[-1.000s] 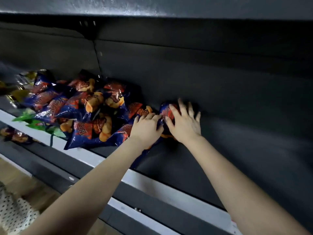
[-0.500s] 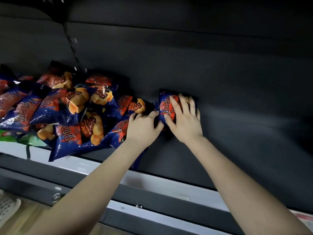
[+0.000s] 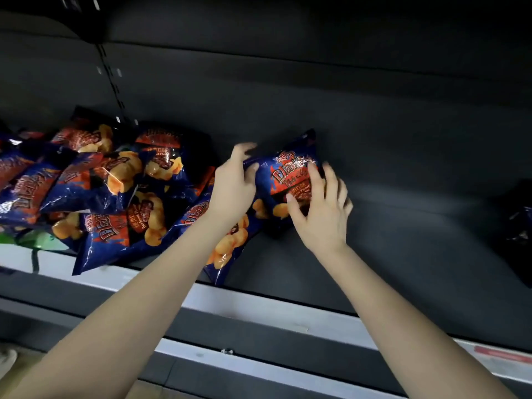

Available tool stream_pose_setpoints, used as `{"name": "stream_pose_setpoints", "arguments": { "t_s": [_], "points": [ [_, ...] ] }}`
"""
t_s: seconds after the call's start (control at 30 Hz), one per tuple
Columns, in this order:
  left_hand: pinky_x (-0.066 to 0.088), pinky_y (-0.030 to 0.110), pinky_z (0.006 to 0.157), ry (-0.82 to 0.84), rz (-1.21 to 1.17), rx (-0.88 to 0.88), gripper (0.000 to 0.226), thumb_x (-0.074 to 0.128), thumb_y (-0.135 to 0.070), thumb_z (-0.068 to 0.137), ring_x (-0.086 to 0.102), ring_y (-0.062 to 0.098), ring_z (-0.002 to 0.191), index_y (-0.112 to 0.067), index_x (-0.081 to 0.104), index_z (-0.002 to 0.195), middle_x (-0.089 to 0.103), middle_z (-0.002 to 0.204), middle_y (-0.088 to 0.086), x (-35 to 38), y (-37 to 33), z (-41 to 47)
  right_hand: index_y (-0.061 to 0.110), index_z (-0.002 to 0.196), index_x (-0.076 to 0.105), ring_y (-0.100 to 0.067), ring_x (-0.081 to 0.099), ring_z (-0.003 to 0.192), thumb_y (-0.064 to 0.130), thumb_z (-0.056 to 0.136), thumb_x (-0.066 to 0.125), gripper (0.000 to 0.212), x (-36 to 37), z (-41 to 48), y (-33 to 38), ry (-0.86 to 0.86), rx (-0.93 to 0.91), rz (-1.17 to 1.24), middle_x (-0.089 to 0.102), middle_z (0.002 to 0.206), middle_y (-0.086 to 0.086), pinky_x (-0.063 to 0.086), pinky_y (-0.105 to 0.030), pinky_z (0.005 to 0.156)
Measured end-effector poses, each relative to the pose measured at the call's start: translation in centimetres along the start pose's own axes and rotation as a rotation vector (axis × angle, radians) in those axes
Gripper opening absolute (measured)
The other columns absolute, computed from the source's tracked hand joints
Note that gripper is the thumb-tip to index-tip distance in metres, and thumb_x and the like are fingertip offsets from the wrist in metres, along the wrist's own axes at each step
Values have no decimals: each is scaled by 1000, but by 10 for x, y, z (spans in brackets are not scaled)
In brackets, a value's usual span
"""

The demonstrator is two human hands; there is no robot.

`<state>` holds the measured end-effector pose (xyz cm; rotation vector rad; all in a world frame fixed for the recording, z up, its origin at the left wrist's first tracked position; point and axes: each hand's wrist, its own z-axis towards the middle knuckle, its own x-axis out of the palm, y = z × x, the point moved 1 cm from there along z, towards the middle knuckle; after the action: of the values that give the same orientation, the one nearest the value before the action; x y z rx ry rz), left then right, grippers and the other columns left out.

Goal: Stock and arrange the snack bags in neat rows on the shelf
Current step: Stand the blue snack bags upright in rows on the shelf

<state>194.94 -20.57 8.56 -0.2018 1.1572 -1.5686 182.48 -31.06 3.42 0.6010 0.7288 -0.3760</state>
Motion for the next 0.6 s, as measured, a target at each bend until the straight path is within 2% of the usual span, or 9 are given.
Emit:
{"name": "stream_pose_setpoints", "arguments": {
  "t_s": [0.1, 0.2, 0.27, 0.4, 0.53, 0.6],
  "points": [
    [38, 11, 79, 55, 19, 30, 38, 48, -7, 95, 58, 13, 93, -13, 45, 132, 62, 113, 6, 10, -19, 13, 22, 148, 15, -38, 34, 133, 66, 80, 45, 86, -16, 7, -15, -93, 43, 55, 25, 153, -13, 36, -57, 99],
    [37, 12, 88, 134, 29, 103, 35, 45, -5, 94, 56, 19, 112, -13, 51, 128, 61, 121, 8, 30, -36, 14, 27, 149, 3, -40, 31, 136, 74, 67, 51, 106, -28, 9, -19, -61, 75, 63, 10, 157, -14, 39, -56, 100],
    [37, 12, 90, 154, 21, 102, 35, 42, -4, 95, 54, 18, 116, -14, 54, 126, 61, 123, 7, 47, -44, 10, 32, 148, 1, -42, 32, 133, 75, 62, 53, 109, -31, 5, -20, -45, 106, 36, 4, 157, -14, 42, -55, 97],
    [36, 6, 84, 255, -25, 52, 36, 40, -3, 96, 51, 16, 120, -14, 51, 128, 57, 128, 4, 73, -56, 7, 34, 148, 11, -41, 37, 126, 65, 67, 63, 101, -39, -1, -43, -35, 167, -32, -1, 157, -14, 42, -51, 93],
    [31, -2, 82, 334, -61, 90, 37, 43, -2, 95, 49, 14, 121, -14, 50, 129, 55, 129, 3, 103, -76, 2, 33, 146, 23, -38, 39, 124, 53, 70, 68, 90, -61, -2, -81, -82, 196, -45, 4, 156, -13, 43, -50, 92],
    [35, 4, 87, 367, -86, 113, 38, 44, -3, 95, 50, 14, 120, -15, 49, 130, 56, 128, 2, 123, -90, -2, 31, 145, 27, -37, 39, 124, 50, 71, 69, 87, -77, -4, -103, -106, 220, -55, 7, 156, -13, 42, -50, 92]
  ]
}}
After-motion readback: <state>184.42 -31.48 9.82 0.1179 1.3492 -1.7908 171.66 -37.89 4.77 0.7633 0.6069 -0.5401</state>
